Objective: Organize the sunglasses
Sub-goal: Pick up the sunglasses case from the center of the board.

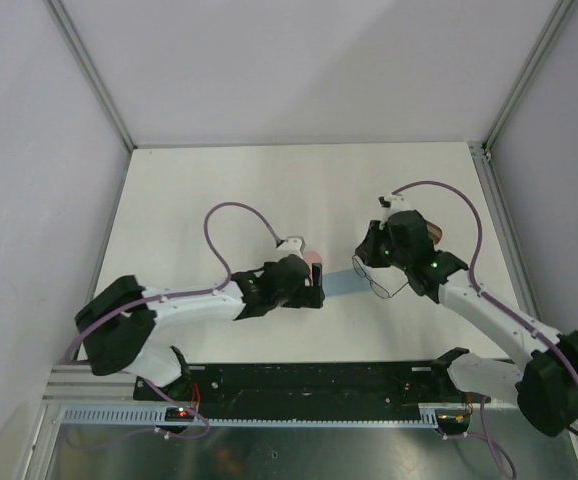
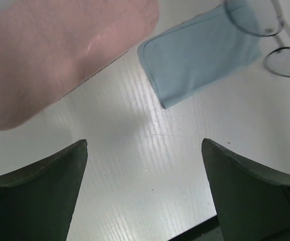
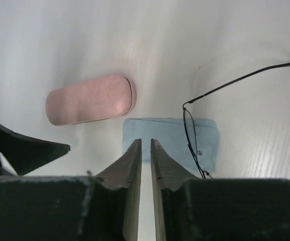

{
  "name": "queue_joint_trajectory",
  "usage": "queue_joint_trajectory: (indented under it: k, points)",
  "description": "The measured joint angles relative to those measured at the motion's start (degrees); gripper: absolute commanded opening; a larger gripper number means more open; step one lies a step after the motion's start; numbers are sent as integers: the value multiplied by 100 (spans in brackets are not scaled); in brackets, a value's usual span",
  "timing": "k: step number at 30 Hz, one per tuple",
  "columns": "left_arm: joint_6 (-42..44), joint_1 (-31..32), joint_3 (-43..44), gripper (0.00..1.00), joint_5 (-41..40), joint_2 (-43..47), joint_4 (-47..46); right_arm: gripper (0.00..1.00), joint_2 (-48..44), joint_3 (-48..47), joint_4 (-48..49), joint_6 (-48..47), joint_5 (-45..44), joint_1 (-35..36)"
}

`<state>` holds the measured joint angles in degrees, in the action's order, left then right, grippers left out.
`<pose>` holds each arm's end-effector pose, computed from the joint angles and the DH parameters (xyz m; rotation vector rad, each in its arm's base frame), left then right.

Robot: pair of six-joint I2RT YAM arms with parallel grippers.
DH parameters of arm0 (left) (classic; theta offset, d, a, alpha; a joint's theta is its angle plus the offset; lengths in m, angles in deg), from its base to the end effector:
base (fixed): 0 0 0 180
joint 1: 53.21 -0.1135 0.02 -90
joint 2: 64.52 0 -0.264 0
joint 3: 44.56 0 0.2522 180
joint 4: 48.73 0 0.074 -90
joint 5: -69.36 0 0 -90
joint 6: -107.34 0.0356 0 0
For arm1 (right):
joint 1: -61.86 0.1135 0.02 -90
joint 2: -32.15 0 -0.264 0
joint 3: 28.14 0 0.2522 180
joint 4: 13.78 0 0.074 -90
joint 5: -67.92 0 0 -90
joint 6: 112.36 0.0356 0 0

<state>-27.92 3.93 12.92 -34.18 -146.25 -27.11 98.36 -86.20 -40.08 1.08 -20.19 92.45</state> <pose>0.1630 -0.2371 0.1932 0.1346 2.4192 -0.5845 0.2176 0.1300 0.2573 -0.1583 2.2237 0.5661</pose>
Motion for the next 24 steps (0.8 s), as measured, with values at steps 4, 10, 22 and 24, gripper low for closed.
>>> queue_joint_trajectory:
  k: [4, 10, 22, 24]
  points:
    - [-476, 221, 229, 100, -402, -651, 256, 41, -573, 243, -52, 129, -201, -125]
    - [-796, 140, 710, 100, -776, -1349, 378, 52, -1193, 433, -334, 208, -474, -219]
    - [-216, -1639, 2358, 100, -990, -2820, 188, 84, -1351, 507, -686, 208, -802, -634]
    - [33, -1930, 2675, 100, -986, -3075, 136, 92, -1084, 507, -627, 256, -649, -1084]
